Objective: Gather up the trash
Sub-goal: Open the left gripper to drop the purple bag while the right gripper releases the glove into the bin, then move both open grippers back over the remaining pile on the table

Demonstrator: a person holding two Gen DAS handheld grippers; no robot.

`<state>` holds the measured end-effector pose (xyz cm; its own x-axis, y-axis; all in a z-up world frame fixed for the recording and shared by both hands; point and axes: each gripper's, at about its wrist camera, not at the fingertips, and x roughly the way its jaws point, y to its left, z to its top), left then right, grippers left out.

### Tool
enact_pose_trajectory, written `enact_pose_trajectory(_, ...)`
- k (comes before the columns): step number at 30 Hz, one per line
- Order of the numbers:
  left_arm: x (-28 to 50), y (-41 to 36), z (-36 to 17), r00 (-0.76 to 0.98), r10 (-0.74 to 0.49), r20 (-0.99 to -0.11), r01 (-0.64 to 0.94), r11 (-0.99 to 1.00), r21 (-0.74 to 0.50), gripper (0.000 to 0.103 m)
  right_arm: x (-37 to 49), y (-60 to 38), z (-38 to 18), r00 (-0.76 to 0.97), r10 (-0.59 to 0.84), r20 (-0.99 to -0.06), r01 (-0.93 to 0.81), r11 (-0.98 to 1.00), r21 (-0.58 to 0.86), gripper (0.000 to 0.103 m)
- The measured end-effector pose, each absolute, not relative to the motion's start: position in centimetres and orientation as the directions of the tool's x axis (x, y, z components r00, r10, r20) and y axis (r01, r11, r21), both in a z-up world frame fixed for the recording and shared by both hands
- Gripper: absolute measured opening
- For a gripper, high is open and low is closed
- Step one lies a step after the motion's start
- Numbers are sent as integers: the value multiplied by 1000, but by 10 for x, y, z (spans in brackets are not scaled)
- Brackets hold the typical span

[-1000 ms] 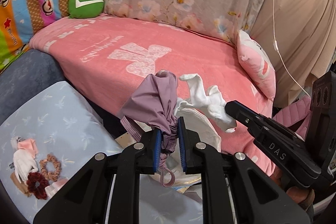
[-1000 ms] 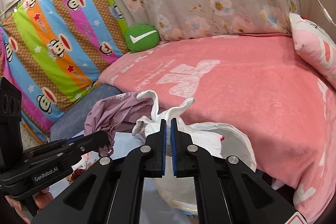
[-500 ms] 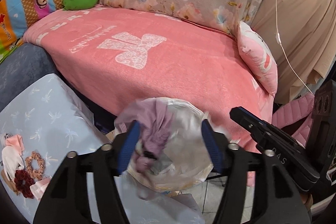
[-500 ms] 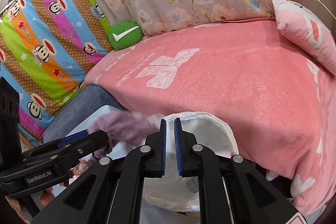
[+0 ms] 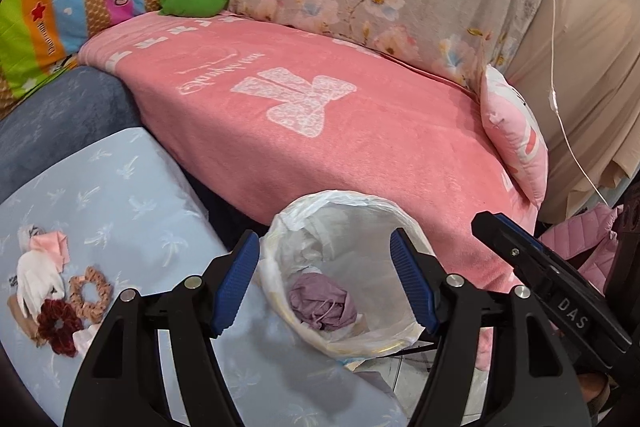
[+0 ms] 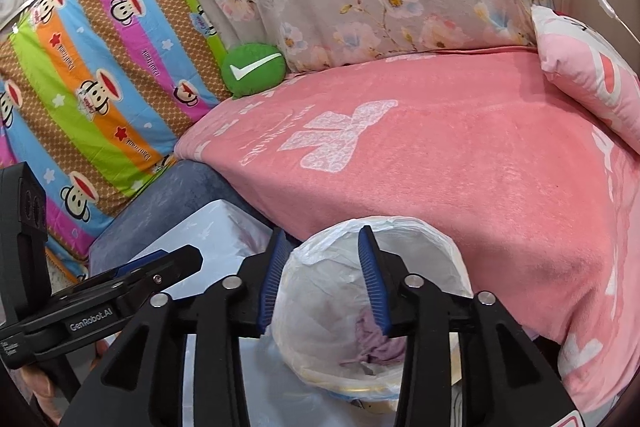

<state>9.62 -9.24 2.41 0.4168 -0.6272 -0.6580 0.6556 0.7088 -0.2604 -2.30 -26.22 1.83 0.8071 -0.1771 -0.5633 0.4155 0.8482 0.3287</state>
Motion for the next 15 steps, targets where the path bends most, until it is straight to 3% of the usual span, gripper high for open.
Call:
enact_pose_trajectory(4,101,-70,20,450,-599,-663,611,748,-261,65,-17,-239,18,811,-138,-569,371,873,318,44)
enact_pose_trajectory(7,107,-47,16,481,-569,-667,558,785,-267,75,-12,-219,15,810,-104,-578,339,886,316,45)
enact_pose_trajectory(15,119,12,3,546,-489,-680,452,856,-252,77,11,-162,3,793,-20,-609,254,919,301,47)
